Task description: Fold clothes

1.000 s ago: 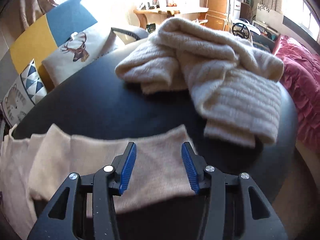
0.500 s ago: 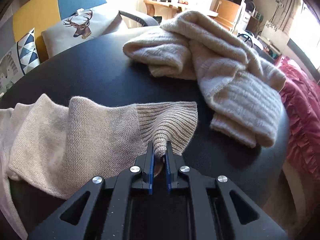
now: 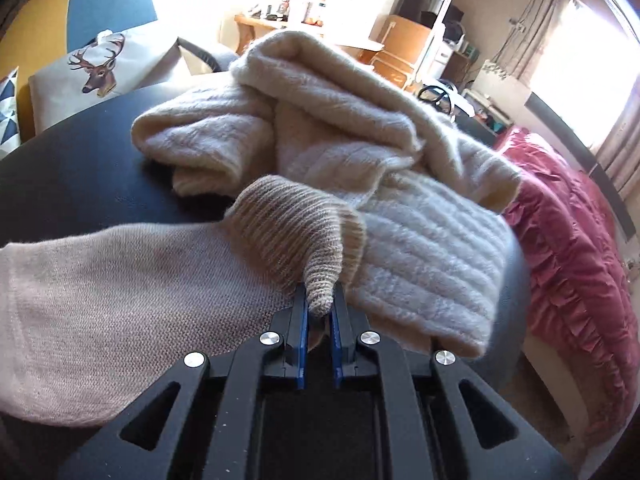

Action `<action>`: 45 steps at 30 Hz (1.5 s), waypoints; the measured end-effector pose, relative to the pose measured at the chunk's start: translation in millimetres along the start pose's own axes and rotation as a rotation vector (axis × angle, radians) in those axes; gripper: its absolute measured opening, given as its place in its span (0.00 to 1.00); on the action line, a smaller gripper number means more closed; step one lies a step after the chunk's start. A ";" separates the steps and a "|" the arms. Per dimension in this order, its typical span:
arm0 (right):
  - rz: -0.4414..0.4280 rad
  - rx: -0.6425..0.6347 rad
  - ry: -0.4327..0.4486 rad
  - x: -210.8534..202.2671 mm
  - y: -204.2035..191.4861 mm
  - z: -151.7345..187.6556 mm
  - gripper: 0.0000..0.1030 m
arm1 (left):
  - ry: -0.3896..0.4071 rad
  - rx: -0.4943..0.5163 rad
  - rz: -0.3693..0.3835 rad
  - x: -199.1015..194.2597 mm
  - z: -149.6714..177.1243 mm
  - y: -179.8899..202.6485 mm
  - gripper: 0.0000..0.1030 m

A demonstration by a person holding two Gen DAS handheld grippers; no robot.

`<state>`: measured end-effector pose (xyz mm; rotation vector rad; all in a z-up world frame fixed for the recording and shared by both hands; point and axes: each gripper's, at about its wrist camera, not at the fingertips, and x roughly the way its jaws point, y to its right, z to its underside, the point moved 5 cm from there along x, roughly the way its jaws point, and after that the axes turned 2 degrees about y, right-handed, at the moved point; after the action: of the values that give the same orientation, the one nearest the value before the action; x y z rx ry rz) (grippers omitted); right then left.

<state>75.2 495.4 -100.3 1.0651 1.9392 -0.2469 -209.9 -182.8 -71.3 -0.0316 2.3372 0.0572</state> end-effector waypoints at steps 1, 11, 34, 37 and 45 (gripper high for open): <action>-0.011 0.000 0.000 -3.1 -0.8 0.0 0.19 | 0.000 0.000 0.000 0.0 -0.1 -0.1 0.34; -0.425 0.135 0.165 -85.7 -80.6 -0.6 0.34 | 0.000 0.001 -0.001 1.0 -0.7 -0.3 0.34; -0.278 0.153 0.024 -14.9 -75.5 -26.4 0.46 | 0.000 0.002 -0.001 1.4 -0.7 1.4 0.34; -0.418 0.170 0.101 -49.7 -108.8 -34.6 0.46 | 0.001 0.006 -0.006 1.6 -1.3 1.5 0.34; -0.749 -0.100 0.058 -115.4 -298.8 -16.8 0.27 | 0.000 0.007 -0.005 2.0 -2.3 0.6 0.34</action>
<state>-133.9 254.3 -67.7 0.2418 2.3061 -0.5218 -212.9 -182.4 -71.2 -0.0339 2.3376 0.0464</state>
